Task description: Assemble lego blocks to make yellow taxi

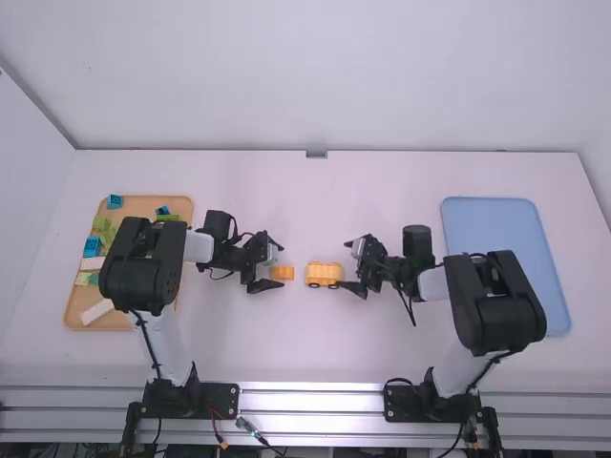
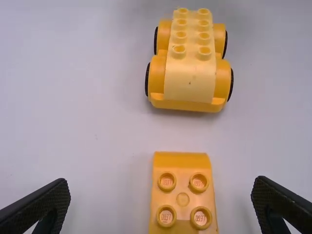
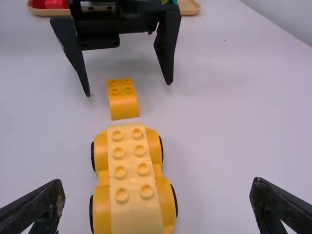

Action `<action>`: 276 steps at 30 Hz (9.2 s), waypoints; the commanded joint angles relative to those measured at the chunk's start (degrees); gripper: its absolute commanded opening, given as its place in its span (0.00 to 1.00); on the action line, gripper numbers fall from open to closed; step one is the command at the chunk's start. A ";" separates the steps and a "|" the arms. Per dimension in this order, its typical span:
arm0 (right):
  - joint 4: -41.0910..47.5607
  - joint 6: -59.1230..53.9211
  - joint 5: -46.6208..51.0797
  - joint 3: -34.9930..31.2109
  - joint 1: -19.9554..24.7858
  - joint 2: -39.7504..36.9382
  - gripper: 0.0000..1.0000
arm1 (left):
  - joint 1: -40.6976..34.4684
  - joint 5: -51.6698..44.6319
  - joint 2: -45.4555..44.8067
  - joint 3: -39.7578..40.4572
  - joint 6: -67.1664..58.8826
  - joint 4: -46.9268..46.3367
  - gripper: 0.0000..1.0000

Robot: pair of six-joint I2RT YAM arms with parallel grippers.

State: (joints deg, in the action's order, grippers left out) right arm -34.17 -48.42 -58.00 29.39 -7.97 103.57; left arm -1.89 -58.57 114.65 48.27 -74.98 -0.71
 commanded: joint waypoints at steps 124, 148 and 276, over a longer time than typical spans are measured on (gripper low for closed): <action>0.15 -5.42 0.83 8.17 -6.99 15.17 0.59 | 1.20 -4.33 5.66 0.42 0.57 0.85 0.60; 0.15 -5.42 0.98 8.17 -6.99 15.17 0.59 | 1.46 -2.10 5.66 2.64 -6.43 -5.79 0.39; 7.17 -11.39 -1.97 16.46 -5.90 19.78 0.59 | -15.85 1.09 4.17 2.82 24.02 13.51 0.02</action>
State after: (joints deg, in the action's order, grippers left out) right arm -26.63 -59.53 -60.10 45.04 -13.87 122.67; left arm -15.86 -59.86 116.05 52.29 -49.52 14.57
